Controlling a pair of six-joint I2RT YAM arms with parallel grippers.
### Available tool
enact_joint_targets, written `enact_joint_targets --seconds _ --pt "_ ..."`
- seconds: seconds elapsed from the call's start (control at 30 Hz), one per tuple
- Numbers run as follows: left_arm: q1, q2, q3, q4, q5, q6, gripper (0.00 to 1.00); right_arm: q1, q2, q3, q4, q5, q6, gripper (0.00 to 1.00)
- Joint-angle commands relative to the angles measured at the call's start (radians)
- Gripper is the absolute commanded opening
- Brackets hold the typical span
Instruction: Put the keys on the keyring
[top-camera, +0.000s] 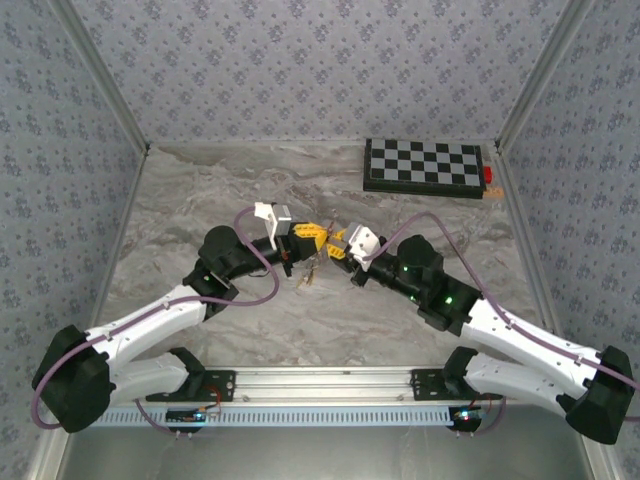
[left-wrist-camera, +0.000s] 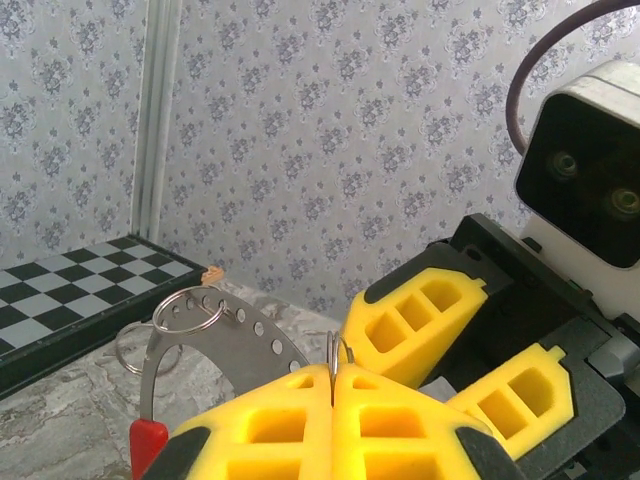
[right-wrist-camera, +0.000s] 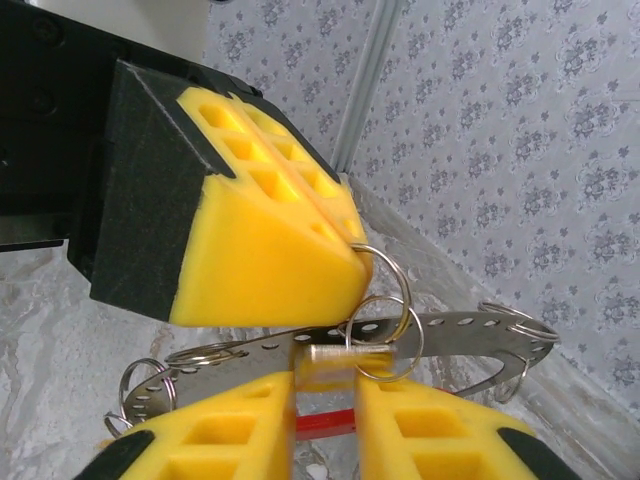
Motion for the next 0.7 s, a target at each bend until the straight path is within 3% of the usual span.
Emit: enact_joint_targets --seconds 0.0,0.27,0.4,0.57,0.67 --pt "-0.006 -0.011 0.033 0.052 -0.008 -0.013 0.0 0.011 -0.01 -0.012 0.051 0.041 -0.025 0.2" --pt "-0.007 -0.01 0.026 0.063 -0.014 -0.019 0.0 0.02 -0.033 -0.04 0.063 0.072 -0.026 0.17" --pt "-0.008 -0.009 0.026 0.063 -0.014 -0.02 0.0 0.026 -0.031 -0.048 0.079 0.06 -0.016 0.36" --pt "-0.007 -0.005 0.029 0.062 -0.014 -0.023 0.0 0.031 -0.021 -0.055 0.108 0.066 -0.008 0.4" --pt "-0.009 -0.005 0.027 0.061 -0.014 -0.022 0.0 0.032 -0.011 -0.051 0.115 0.076 -0.006 0.37"
